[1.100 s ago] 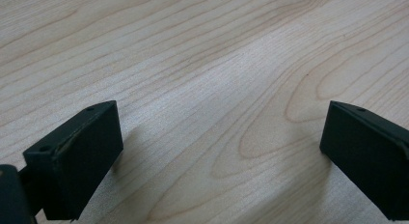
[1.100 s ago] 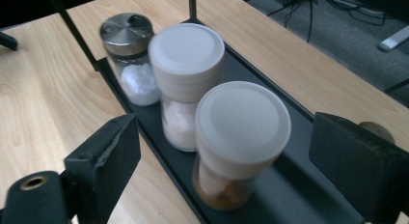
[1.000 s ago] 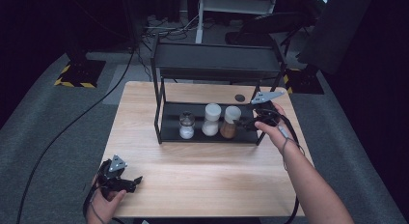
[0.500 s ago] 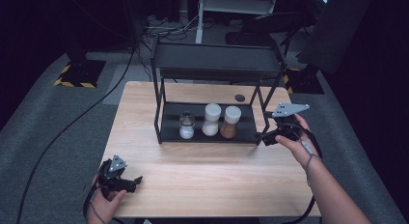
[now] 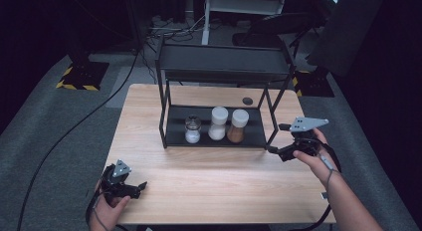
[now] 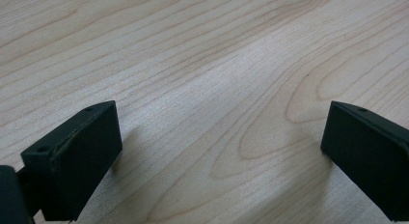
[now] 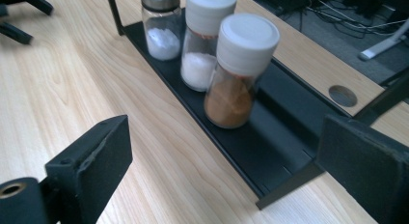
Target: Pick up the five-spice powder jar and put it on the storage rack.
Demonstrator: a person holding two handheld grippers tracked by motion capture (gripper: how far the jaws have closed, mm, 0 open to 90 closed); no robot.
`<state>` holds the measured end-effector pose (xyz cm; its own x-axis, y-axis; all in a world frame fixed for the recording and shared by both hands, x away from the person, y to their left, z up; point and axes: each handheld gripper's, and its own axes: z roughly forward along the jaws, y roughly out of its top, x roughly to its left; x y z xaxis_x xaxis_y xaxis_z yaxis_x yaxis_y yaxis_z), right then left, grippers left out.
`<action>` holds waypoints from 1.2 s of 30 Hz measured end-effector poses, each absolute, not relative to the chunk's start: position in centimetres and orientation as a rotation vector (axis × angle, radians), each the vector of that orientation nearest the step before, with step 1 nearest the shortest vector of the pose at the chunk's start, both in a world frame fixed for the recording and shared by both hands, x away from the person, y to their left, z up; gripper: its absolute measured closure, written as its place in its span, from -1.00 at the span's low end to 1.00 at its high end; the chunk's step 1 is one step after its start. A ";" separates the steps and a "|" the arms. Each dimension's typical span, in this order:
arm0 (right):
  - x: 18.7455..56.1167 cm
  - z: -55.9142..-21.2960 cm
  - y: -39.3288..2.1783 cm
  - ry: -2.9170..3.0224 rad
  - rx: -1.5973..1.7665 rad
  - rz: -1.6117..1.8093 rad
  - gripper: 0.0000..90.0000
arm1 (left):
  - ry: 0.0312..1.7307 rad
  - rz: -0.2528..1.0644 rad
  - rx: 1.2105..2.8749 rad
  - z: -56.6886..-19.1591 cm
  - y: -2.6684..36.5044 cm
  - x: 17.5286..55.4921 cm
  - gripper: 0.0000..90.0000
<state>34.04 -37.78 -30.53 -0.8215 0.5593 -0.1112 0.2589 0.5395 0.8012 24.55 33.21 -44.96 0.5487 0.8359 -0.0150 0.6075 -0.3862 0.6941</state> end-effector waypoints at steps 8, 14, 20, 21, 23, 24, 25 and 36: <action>33.5 -31.8 -39.0 2.445 0.676 1.196 -0.90 | 1.157 0.448 2.128 -45.0 33.2 24.6 -1.00; 32.9 -33.1 -39.5 2.446 0.705 1.194 -0.90 | 1.157 0.448 2.128 -45.0 33.2 24.5 -1.00; 32.3 -34.6 -40.0 2.431 0.747 1.180 -0.90 | 1.157 0.448 2.128 -45.0 33.2 24.5 -1.00; 32.3 -34.9 -40.0 2.431 0.755 1.177 -0.90 | 1.157 0.448 2.128 -45.0 33.2 24.5 -1.00; 32.1 -35.5 -40.2 2.434 0.770 1.175 -0.90 | 1.157 0.448 2.128 -45.0 33.2 24.5 -1.00; 32.1 -35.7 -40.3 2.435 0.776 1.173 -0.90 | 1.157 0.448 2.128 -45.0 33.2 24.5 -1.00; 32.0 -35.9 -40.3 2.434 0.785 1.170 -0.90 | 1.156 0.448 2.129 -44.9 33.2 24.6 -1.00; 31.4 -38.8 -40.7 2.433 0.843 1.165 -0.90 | 1.157 0.446 2.129 -44.9 33.2 24.5 -1.00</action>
